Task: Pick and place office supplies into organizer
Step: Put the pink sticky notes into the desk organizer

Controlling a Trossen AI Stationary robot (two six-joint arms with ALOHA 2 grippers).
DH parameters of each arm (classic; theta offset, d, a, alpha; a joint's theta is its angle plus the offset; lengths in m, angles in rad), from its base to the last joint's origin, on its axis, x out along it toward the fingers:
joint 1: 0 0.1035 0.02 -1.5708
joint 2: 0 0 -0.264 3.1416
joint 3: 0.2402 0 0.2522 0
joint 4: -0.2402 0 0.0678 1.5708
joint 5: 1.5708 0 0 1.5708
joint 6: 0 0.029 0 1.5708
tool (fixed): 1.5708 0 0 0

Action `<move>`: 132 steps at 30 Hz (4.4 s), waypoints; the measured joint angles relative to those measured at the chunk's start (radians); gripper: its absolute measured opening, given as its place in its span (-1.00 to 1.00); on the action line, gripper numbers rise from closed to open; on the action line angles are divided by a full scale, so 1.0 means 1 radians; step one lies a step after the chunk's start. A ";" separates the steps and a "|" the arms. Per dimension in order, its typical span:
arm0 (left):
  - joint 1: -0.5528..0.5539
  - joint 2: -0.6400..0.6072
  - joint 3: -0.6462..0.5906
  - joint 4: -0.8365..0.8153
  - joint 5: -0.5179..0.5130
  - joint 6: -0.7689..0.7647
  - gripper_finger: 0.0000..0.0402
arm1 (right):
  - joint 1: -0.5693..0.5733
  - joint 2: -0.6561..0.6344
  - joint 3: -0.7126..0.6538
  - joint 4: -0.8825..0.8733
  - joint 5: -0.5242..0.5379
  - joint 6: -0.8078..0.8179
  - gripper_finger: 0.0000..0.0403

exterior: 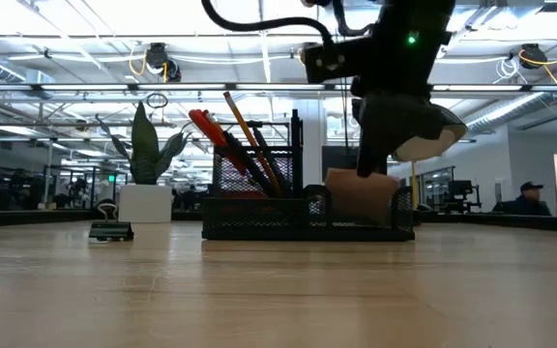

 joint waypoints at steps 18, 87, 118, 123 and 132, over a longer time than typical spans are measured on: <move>0.001 0.000 0.000 -0.003 -0.002 -0.003 -0.38 | -0.022 0.000 -0.002 0.067 -0.023 -0.025 -1.00; 0.000 0.000 0.000 0.000 0.000 0.041 -0.38 | -0.027 0.072 -0.061 0.230 -0.155 -0.054 -1.00; 0.000 0.000 0.000 0.000 0.001 0.042 -0.38 | -0.035 0.072 -0.061 0.234 -0.181 -0.089 -0.85; 0.000 0.000 0.000 0.000 0.001 0.042 -0.38 | -0.035 0.072 -0.061 0.236 -0.224 -0.106 -0.85; 0.000 0.000 0.000 0.000 0.001 0.045 -0.38 | -0.035 0.068 -0.061 0.243 -0.260 -0.129 -0.84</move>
